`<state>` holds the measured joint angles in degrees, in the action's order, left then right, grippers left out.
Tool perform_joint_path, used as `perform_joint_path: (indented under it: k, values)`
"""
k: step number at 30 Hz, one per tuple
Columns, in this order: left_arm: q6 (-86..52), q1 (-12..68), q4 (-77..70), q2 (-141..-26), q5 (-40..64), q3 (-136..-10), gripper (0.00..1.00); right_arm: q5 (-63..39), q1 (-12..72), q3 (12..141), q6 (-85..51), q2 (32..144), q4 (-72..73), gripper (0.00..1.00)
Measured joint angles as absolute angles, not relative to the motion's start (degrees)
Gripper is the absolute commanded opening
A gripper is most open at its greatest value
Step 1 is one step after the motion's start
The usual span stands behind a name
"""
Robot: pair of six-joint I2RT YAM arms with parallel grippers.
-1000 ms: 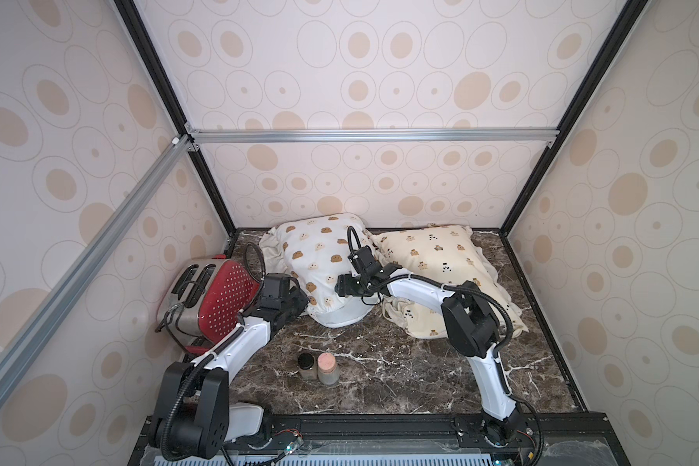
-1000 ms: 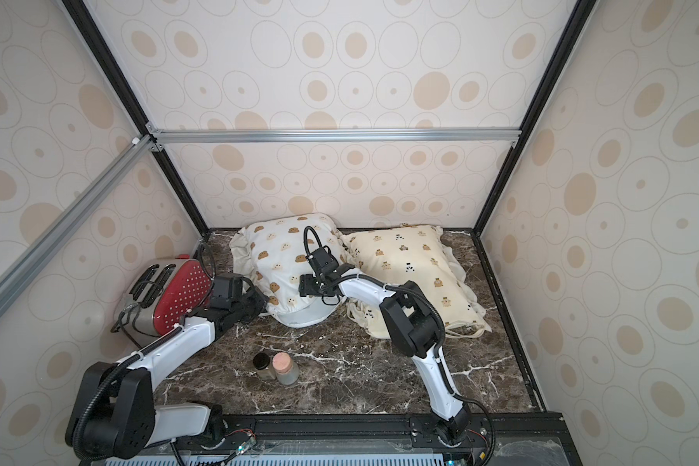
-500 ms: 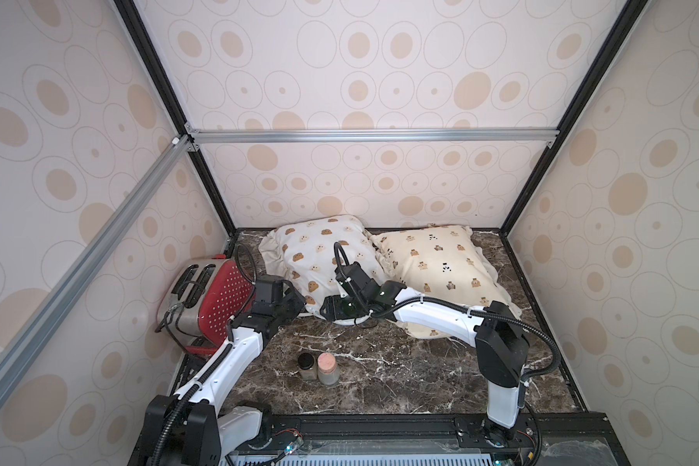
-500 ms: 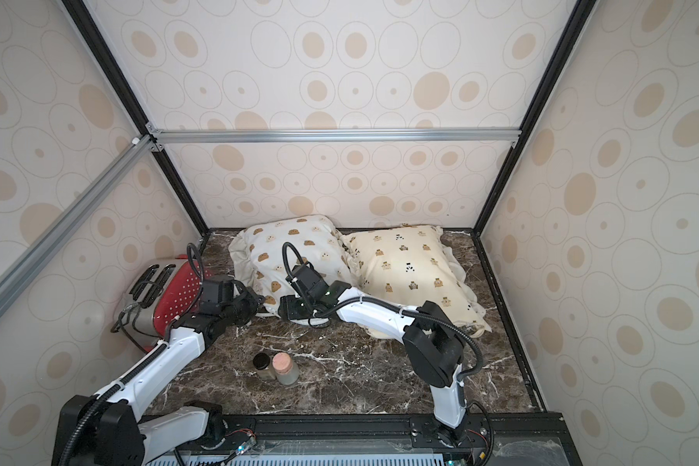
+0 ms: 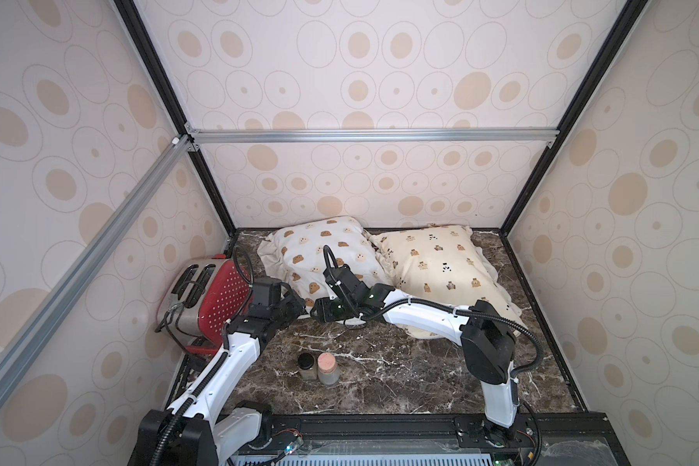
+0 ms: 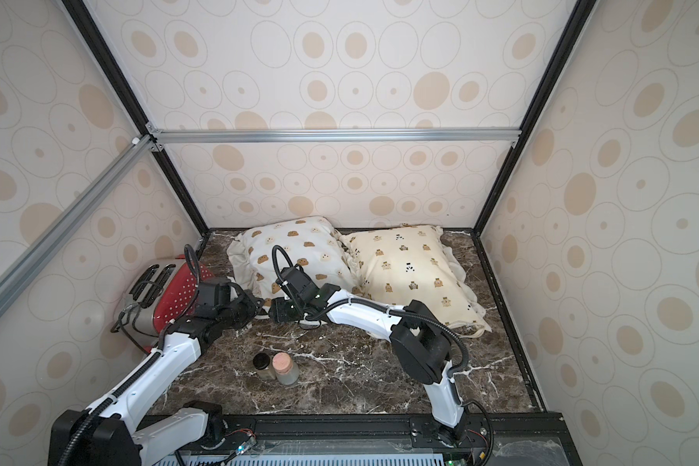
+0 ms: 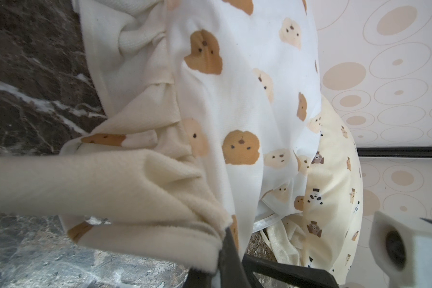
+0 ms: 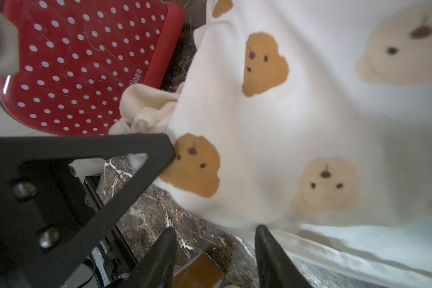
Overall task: Zip up pillowcases
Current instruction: Zip the zipper on the pillowcase.
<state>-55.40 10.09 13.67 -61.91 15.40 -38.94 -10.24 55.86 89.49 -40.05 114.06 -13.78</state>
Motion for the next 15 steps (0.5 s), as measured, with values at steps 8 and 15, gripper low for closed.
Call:
perform_joint_path:
  k: [8,15]
  values:
    - [-53.1,10.1,15.9,-61.6,16.4,-39.9,0.00,-16.0,55.8,82.3,-40.1,113.3,-6.8,0.54]
    - [-52.4,10.1,16.1,-61.6,16.7,-40.5,0.00,-20.4,55.5,80.8,-40.2,113.2,-2.1,0.54]
